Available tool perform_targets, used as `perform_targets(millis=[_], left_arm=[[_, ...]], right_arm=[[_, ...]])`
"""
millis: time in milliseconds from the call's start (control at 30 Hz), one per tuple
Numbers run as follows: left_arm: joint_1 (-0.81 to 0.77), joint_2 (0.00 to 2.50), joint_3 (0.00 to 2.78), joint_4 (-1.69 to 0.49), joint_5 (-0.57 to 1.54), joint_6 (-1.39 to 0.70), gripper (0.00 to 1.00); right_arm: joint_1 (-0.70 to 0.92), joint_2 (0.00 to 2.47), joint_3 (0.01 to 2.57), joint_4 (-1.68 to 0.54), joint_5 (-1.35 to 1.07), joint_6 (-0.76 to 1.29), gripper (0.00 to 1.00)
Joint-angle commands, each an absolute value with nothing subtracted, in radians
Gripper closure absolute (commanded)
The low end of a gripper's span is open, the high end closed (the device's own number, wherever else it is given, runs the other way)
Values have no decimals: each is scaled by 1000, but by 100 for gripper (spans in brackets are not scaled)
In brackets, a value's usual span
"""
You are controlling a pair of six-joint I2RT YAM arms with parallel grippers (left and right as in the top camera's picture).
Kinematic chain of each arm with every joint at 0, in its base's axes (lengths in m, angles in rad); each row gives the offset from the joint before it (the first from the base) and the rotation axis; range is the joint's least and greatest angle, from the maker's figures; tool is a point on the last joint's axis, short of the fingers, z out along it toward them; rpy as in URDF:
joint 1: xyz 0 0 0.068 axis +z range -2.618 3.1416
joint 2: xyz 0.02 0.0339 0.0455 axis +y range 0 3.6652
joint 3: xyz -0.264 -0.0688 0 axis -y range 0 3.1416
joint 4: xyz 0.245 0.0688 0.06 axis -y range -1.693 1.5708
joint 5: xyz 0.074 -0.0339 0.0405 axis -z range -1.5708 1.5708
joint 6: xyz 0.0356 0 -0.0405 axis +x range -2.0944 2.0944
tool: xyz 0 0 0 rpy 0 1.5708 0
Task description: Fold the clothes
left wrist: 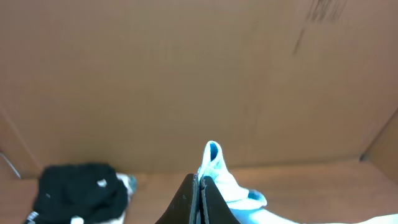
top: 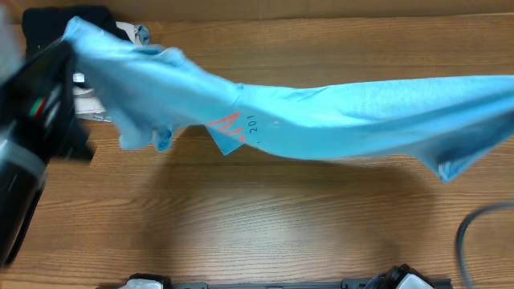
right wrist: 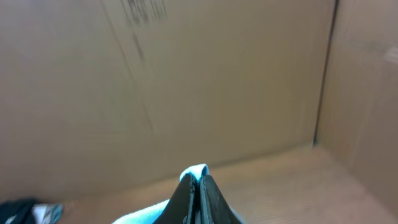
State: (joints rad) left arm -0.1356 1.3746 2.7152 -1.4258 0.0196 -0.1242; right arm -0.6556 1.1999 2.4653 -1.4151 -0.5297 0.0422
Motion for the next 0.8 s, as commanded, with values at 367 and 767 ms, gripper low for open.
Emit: perform_targets(millis=[367, 767], left_arm=[[-134, 1437, 2690, -1428, -112, -108, 96], [-116, 1895, 2690, -1025, -121, -101, 96]], right_arm=[[-659, 1257, 2525, -1393, -527, 86, 96], [-587, 1688, 2525, -1106, -661, 168, 96]])
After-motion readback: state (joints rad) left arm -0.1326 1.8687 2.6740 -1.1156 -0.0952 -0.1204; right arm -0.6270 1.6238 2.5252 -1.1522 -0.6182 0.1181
